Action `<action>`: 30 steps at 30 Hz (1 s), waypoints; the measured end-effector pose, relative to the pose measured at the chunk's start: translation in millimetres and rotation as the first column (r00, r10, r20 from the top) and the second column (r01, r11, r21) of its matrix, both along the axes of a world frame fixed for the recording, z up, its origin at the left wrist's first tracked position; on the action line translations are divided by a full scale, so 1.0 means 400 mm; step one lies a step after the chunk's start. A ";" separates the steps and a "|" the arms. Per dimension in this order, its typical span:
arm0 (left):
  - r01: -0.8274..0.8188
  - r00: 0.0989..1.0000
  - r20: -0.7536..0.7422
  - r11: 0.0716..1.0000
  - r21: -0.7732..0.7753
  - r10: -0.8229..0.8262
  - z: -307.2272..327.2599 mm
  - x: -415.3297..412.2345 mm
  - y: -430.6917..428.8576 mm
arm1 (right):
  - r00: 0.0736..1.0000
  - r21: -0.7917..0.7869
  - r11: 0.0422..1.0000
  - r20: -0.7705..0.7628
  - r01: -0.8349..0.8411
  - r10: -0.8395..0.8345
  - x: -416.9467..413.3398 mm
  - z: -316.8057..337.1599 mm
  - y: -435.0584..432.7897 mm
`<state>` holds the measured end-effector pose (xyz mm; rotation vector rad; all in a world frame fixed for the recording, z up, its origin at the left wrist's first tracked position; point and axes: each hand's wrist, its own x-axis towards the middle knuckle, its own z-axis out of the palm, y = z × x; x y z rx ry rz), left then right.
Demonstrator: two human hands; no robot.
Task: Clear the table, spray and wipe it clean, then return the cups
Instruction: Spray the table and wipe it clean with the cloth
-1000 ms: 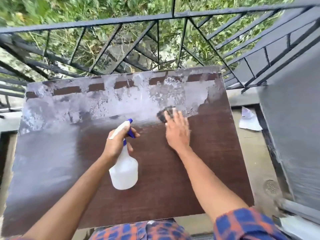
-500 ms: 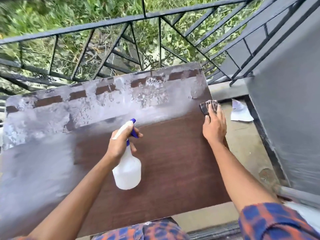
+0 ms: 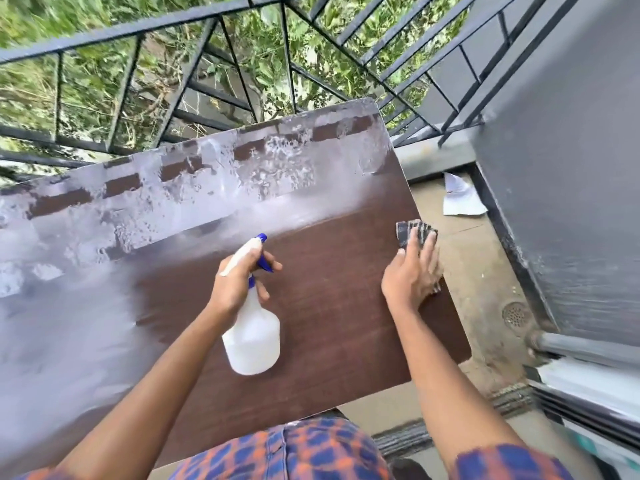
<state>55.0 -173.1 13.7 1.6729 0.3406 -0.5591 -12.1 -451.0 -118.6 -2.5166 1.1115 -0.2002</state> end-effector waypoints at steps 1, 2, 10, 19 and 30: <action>0.000 1.000 0.000 1.000 -0.006 0.000 0.003 -0.003 -0.001 | 1.000 0.009 1.000 -0.006 -0.013 0.013 0.024 0.003 0.020; -0.002 1.000 0.002 1.000 -0.011 0.002 0.005 -0.007 -0.001 | 0.998 0.016 0.998 -0.008 -0.056 0.056 0.050 0.006 0.042; -0.070 0.997 0.036 0.997 -0.040 0.071 0.020 -0.034 0.037 | 0.830 0.281 0.786 0.088 -0.552 0.551 0.134 0.062 0.345; -0.099 0.993 0.065 0.994 -0.048 0.102 0.038 -0.053 0.052 | 0.962 0.962 -0.162 0.187 -0.220 -0.199 0.193 0.208 0.207; -0.093 0.994 0.062 0.995 -0.037 0.095 0.018 -0.055 0.042 | 0.839 0.049 0.865 0.274 -0.500 0.469 0.159 0.118 0.060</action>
